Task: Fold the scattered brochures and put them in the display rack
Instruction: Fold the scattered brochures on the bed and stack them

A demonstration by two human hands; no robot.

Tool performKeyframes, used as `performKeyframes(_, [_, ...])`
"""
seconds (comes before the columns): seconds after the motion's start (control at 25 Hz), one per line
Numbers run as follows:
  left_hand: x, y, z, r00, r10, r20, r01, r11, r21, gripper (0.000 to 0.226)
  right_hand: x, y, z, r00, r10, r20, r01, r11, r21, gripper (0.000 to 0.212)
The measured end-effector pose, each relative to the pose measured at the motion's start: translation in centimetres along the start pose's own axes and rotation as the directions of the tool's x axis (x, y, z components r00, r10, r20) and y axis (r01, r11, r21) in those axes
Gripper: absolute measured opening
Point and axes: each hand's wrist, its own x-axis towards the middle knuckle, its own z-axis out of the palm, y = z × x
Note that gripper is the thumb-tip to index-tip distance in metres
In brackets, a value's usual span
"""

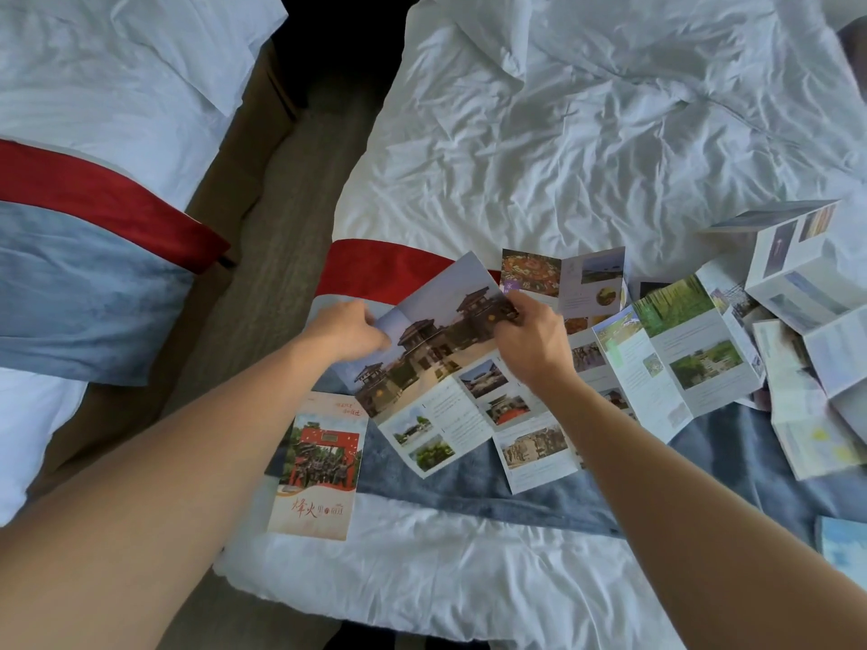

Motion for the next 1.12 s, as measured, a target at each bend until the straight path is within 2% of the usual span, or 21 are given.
performKeyframes(0.08, [0.0,-0.1,0.1,0.997,-0.029,0.066,0.03,1.0,-0.008,0.019,0.3,0.1,0.0,0.999,-0.014,-0.029,0.013,0.998,-0.054,0.023])
performKeyframes(0.16, [0.0,0.4,0.0,0.994,-0.049,0.096,0.057,0.995,-0.082,0.034,0.2,0.1,0.4,0.997,-0.053,-0.049,0.046,0.989,-0.138,0.025])
performKeyframes(0.24, [-0.3,1.5,-0.5,0.993,-0.054,0.1,0.082,0.949,-0.304,0.04,0.1,-0.1,1.1,0.995,-0.093,-0.035,0.085,0.98,-0.182,0.035])
performKeyframes(0.32, [-0.4,2.6,-1.3,0.983,-0.012,0.183,0.122,0.788,-0.604,0.044,0.0,-0.2,1.7,0.996,-0.084,0.001,0.083,0.981,-0.175,0.045])
performKeyframes(0.36, [-0.5,3.1,-1.5,0.977,0.047,0.207,0.117,0.697,-0.708,0.041,0.1,-0.4,1.9,0.998,-0.066,0.018,0.068,0.987,-0.146,0.048])
performKeyframes(0.4, [-0.5,3.5,-1.5,0.98,0.09,0.179,0.076,0.66,-0.747,0.037,0.2,-0.6,1.9,0.998,-0.046,0.035,0.049,0.995,-0.088,0.049])
performKeyframes(0.44, [-0.4,3.8,-1.3,0.99,0.094,0.104,0.012,0.679,-0.734,0.036,0.2,-0.8,1.9,0.999,-0.022,0.048,0.022,1.0,-0.002,0.048])
performKeyframes(0.48, [-0.3,3.9,-1.1,0.998,0.064,0.014,-0.038,0.741,-0.67,0.039,0.3,-1.0,1.8,0.998,0.007,0.062,-0.013,0.995,0.102,0.047])
performKeyframes(0.52, [-0.3,3.9,-0.8,0.997,0.003,-0.081,-0.05,0.813,-0.58,0.052,0.3,-1.1,1.6,0.996,0.042,0.084,-0.059,0.975,0.212,0.046])
performKeyframes(0.56, [-0.2,3.6,-0.6,0.993,-0.064,-0.104,-0.002,0.841,-0.541,0.07,0.3,-1.2,1.5,0.99,0.081,0.117,-0.114,0.94,0.32,0.046])
performKeyframes(0.6, [0.0,3.3,-0.2,0.992,-0.111,-0.057,0.06,0.824,-0.564,0.079,0.4,-1.2,1.4,0.981,0.117,0.153,-0.171,0.897,0.408,0.045])
performKeyframes(0.64, [0.2,2.8,0.2,0.992,-0.127,0.015,0.11,0.789,-0.604,0.077,0.5,-1.2,1.4,0.972,0.145,0.184,-0.217,0.855,0.472,0.044])
performKeyframes(0.72, [0.4,2.3,0.6,0.985,-0.115,0.131,0.173,0.716,-0.676,0.051,0.6,-1.1,1.3,0.956,0.179,0.232,-0.281,0.788,0.548,0.047])
performKeyframes(0.8, [0.5,2.1,0.9,0.988,-0.089,0.128,0.154,0.682,-0.715,0.028,0.5,-1.0,1.2,0.943,0.199,0.268,-0.324,0.74,0.589,0.05])
performKeyframes(0.88, [0.6,2.1,1.1,0.992,-0.054,0.115,0.122,0.659,-0.742,0.017,0.4,-0.7,1.2,0.935,0.217,0.28,-0.348,0.713,0.608,0.048])
performKeyframes(1.04, [0.5,2.6,1.6,0.993,0.004,0.115,0.088,0.619,-0.78,0.005,0.2,-0.4,1.6,0.944,0.264,0.198,-0.33,0.78,0.532,0.034])
performKeyframes(1.12, [0.4,2.9,1.8,0.998,0.01,0.056,0.037,0.63,-0.776,0.005,0.1,-0.4,1.6,0.953,0.255,0.163,-0.303,0.809,0.504,0.047])
